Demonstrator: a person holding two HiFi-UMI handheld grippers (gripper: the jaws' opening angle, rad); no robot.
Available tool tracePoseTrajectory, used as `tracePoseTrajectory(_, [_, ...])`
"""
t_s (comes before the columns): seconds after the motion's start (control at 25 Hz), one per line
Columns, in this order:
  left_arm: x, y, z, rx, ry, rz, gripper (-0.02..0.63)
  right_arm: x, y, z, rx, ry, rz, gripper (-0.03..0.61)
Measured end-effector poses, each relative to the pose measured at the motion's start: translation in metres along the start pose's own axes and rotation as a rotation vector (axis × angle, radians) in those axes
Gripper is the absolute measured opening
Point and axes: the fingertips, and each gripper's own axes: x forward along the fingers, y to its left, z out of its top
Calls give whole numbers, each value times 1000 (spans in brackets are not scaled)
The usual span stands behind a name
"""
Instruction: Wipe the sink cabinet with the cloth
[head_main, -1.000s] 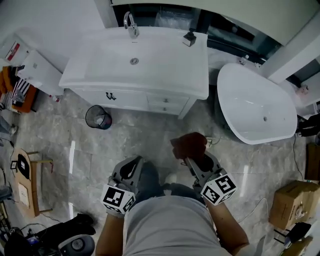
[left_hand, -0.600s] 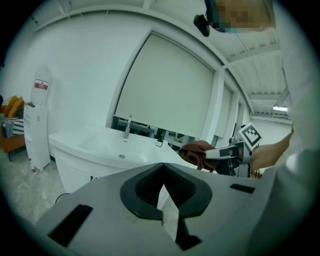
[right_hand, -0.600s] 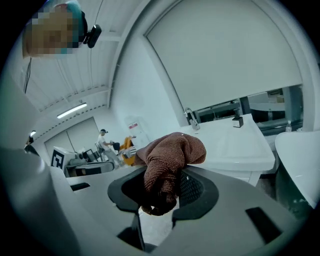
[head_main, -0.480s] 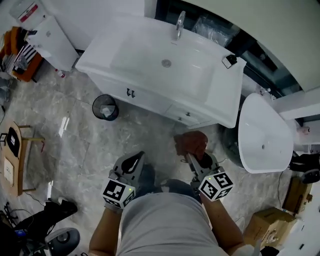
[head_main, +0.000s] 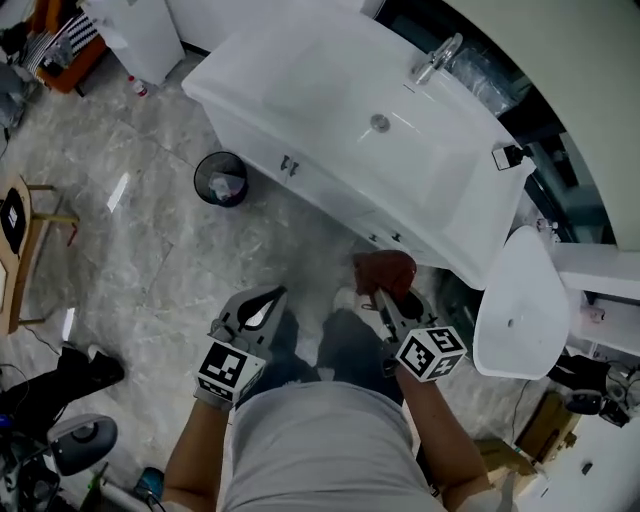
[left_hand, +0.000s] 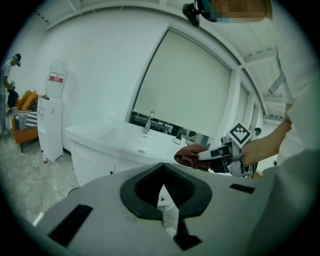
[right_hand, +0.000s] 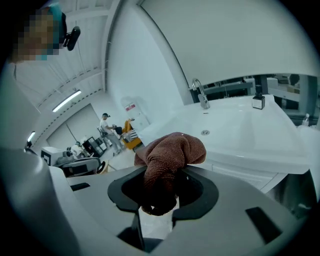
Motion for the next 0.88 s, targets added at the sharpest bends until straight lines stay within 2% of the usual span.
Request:
tracePoseTrajectory(0.12, [7, -1, -7, -30, 0, 42, 11, 18, -12, -2, 19, 27, 35, 133])
tracePoseTrajectory(0.24, [12, 6, -15, -60, -1, 121, 11, 34, -27, -11, 41, 50, 50, 133])
tracePoseTrajectory(0.52, [30, 25, -65, -162, 26, 257, 11, 75, -91, -49, 179, 111, -9, 133])
tracePoseTrajectory(0.68, [43, 34, -95, -211, 8, 290, 11, 106, -121, -68, 168, 108, -28, 132])
tracePoseTrajectory(0.88, [63, 25, -127, -241, 18, 289, 11, 143, -153, -87, 151, 99, -67, 132])
